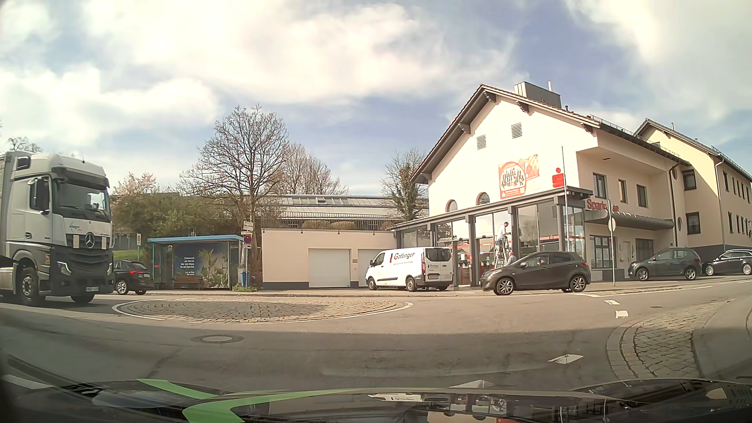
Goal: Follow the waypoints while adhering to traffic rules and regulations
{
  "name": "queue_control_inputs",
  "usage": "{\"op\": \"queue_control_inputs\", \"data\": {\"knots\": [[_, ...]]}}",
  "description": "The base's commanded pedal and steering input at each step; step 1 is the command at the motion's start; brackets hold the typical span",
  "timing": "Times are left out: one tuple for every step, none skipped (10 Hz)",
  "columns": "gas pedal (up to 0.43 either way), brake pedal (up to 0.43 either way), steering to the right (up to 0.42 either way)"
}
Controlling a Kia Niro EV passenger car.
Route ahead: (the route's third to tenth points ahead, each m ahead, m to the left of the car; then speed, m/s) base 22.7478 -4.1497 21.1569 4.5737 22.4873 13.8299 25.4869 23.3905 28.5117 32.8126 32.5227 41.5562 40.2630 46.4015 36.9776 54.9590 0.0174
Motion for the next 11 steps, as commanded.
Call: {"op": "queue_control_inputs", "data": {"knots": [[0.000,0.268,0.096],[0.000,0.274,0.096],[0.000,0.323,0.096],[0.000,0.402,0.096],[0.000,0.421,0.096],[0.000,0.427,0.096],[0.000,0.421,0.096],[0.000,0.415,0.096],[0.000,0.415,0.096],[0.000,0.415,0.096],[0.000,0.409,0.096]]}}
